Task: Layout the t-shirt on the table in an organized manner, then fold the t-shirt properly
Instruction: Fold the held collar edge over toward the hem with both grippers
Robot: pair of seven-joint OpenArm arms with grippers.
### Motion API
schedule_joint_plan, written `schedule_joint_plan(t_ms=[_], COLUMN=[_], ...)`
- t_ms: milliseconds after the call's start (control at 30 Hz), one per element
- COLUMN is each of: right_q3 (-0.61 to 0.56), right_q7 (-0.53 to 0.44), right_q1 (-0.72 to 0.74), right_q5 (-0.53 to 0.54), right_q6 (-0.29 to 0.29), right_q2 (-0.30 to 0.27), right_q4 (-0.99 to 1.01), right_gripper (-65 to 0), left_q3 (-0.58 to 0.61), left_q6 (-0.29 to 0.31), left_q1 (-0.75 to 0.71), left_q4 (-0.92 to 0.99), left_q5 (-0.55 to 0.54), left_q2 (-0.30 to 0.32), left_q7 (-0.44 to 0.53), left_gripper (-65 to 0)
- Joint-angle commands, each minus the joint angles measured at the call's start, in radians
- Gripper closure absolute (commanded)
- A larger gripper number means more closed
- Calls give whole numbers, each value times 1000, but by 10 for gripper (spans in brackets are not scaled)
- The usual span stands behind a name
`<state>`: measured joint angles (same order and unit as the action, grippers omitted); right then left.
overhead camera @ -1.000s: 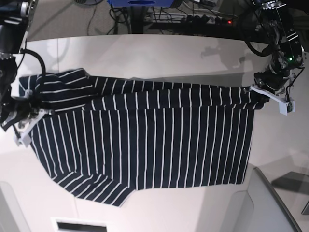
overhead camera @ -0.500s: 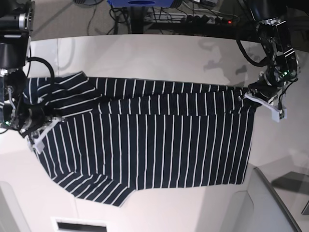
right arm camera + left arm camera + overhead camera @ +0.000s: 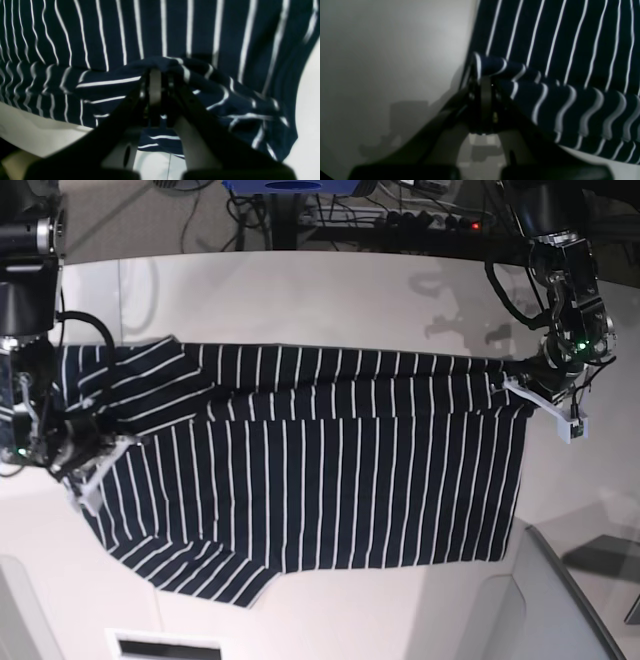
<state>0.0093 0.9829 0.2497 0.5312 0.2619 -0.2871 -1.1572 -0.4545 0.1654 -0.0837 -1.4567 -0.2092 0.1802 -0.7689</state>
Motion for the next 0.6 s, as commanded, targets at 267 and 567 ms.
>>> schedule_joint_plan(t_ms=[267,567], right_q3=[-27,-21], right_q7=[-45,-49], right_q1=[52,66], right_q5=[14,-112], right_q6=[3,-25], right_q2=[7,22], right_q4=[-10,-10], right_gripper=[0,0], left_q3=[-2,-2], left_q6=[3,3], left_q1=[23,34], left_q4=[30,72], left_q5=[6,6], left_q2=[17,18], left_q7=[64,98], left_gripper=[0,0])
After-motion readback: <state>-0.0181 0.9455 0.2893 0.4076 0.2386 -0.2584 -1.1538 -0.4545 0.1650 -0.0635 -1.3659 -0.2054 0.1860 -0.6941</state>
